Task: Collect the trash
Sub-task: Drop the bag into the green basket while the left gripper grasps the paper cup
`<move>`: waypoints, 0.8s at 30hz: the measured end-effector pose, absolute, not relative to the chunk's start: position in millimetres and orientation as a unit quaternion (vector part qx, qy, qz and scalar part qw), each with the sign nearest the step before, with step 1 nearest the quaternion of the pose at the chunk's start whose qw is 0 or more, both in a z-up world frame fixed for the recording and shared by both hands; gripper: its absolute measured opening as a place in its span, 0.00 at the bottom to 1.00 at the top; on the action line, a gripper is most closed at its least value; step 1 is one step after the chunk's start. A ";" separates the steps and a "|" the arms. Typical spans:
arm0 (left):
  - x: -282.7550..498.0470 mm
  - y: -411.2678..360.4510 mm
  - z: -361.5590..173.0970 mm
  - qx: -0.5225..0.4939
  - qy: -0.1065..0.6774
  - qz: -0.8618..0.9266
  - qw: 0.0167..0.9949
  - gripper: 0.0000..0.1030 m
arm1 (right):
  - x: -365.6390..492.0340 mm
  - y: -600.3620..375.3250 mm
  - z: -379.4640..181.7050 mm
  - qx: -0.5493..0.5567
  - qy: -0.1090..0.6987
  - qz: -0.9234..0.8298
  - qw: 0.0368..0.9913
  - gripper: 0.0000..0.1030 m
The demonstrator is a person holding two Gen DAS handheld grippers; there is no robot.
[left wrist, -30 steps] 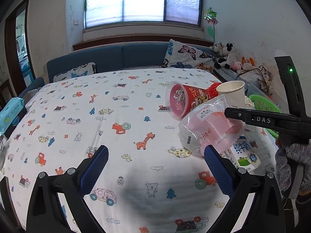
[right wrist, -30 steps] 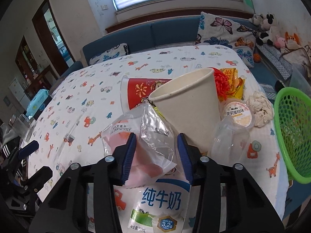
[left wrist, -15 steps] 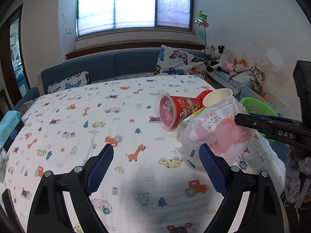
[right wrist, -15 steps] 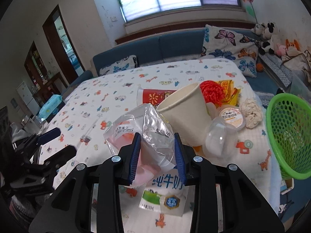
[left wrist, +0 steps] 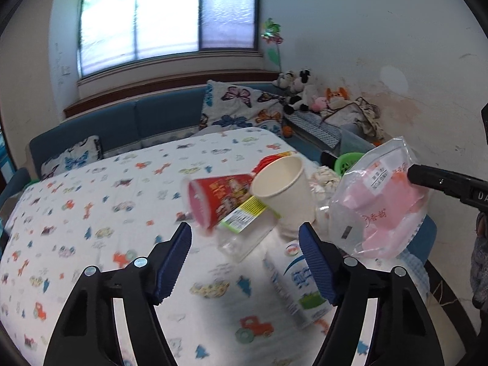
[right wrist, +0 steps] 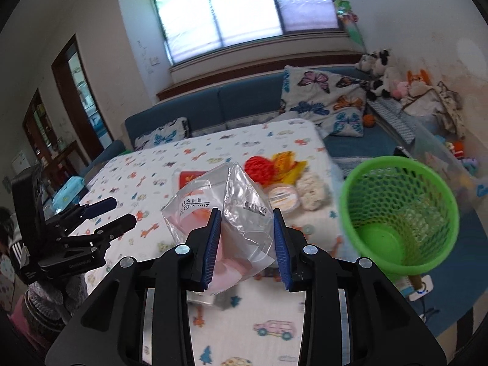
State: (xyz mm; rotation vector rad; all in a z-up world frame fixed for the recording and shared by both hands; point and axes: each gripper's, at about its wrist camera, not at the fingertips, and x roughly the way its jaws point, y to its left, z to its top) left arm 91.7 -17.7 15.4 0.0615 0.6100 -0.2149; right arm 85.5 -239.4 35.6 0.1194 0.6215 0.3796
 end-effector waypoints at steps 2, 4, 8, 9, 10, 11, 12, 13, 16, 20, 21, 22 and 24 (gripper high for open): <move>102.8 -29.5 16.8 0.040 0.297 -0.123 0.946 0.64 | 86.4 -252.5 38.4 0.061 0.299 0.171 0.937 0.33; 116.2 -42.8 17.2 0.049 0.299 -0.142 0.942 0.62 | 90.1 -265.7 38.8 0.064 0.298 0.157 0.940 0.33; 143.1 -63.6 11.6 0.072 0.308 -0.158 0.935 0.59 | 94.7 -288.5 35.8 0.070 0.296 0.130 0.944 0.33; 150.2 -68.4 9.7 0.078 0.311 -0.162 0.933 0.56 | 94.9 -294.7 34.1 0.072 0.297 0.124 0.944 0.33; 155.5 -72.1 8.4 0.083 0.313 -0.165 0.932 0.56 | 96.4 -300.1 32.9 0.072 0.297 0.119 0.945 0.33; 158.7 -74.3 7.2 0.087 0.314 -0.169 0.930 0.55 | 96.6 -304.4 32.5 0.073 0.297 0.115 0.945 0.33; 163.2 -77.7 5.9 0.091 0.315 -0.176 0.928 0.55 | 98.6 -310.5 31.0 0.074 0.298 0.106 0.946 0.33; 166.7 -79.1 4.8 0.093 0.318 -0.179 0.926 0.54 | 99.3 -315.0 29.9 0.075 0.298 0.103 0.946 0.33; 176.8 -77.8 1.4 0.086 0.330 -0.200 0.918 0.54 | 105.0 -327.0 27.6 0.080 0.301 0.091 0.946 0.33; 188.5 -74.3 -3.4 0.077 0.347 -0.225 0.907 0.52 | 111.3 -338.6 22.6 0.082 0.305 0.077 0.946 0.33; 190.3 -73.4 -4.5 0.075 0.352 -0.230 0.904 0.51 | 113.0 -340.2 21.0 0.082 0.306 0.073 0.946 0.33; 192.9 -73.2 -5.8 0.073 0.356 -0.236 0.901 0.49 | 114.5 -341.8 20.4 0.081 0.307 0.071 0.946 0.33; 196.6 -71.8 -8.5 0.067 0.367 -0.253 0.893 0.40 | 118.0 -345.4 17.5 0.081 0.311 0.066 0.945 0.33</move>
